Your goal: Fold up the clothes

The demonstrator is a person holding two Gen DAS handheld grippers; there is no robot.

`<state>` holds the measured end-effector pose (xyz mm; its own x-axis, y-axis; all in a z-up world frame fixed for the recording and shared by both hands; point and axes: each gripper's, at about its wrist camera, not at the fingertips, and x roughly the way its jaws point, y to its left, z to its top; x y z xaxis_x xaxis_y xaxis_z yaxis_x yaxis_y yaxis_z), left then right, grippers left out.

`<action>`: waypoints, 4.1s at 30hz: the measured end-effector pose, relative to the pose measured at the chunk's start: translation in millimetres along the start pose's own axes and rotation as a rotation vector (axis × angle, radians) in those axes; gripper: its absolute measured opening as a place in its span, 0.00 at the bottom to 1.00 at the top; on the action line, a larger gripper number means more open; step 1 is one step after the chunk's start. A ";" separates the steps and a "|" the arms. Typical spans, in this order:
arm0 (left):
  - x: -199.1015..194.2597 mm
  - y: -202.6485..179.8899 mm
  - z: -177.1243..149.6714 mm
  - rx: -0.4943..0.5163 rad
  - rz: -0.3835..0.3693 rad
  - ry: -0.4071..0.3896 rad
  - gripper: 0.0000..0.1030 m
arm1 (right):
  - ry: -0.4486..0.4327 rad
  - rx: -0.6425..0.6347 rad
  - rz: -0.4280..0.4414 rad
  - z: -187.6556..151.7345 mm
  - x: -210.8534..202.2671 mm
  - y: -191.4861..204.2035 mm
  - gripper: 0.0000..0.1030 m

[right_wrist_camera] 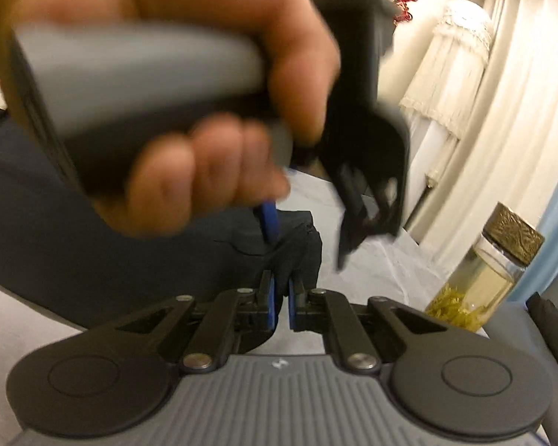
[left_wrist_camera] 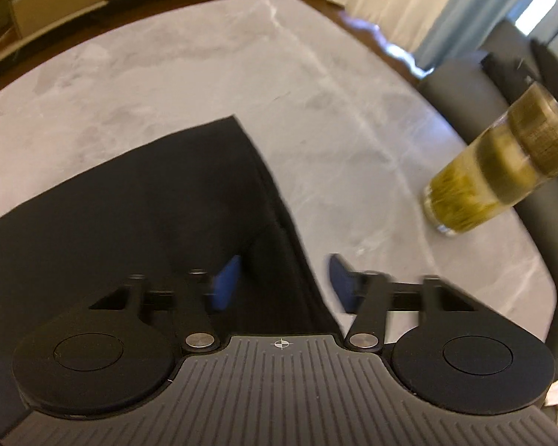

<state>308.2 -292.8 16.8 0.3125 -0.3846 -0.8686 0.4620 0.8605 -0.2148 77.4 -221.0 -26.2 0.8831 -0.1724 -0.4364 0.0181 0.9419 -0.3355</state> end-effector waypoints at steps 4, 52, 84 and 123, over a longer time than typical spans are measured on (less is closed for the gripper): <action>-25.2 38.3 -11.1 -0.080 -0.045 -0.108 0.00 | -0.023 0.006 0.026 4.4 -5.9 -1.0 0.08; -36.7 236.2 -89.8 -0.637 -0.220 -0.312 0.21 | 0.044 0.027 0.480 23.8 -1.3 80.2 0.46; -72.0 169.8 -156.2 -0.489 -0.149 -0.292 0.23 | 0.238 0.441 0.410 11.6 18.1 -14.9 0.36; -78.4 128.7 -75.2 -0.143 0.041 -0.154 0.00 | -0.083 -0.112 0.236 23.8 -28.8 65.0 0.05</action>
<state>280.8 -126.8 23.7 0.4571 -0.3856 -0.8015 0.3272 0.9108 -0.2516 64.3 -148.0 -15.6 0.8922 0.0768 -0.4451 -0.2409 0.9145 -0.3250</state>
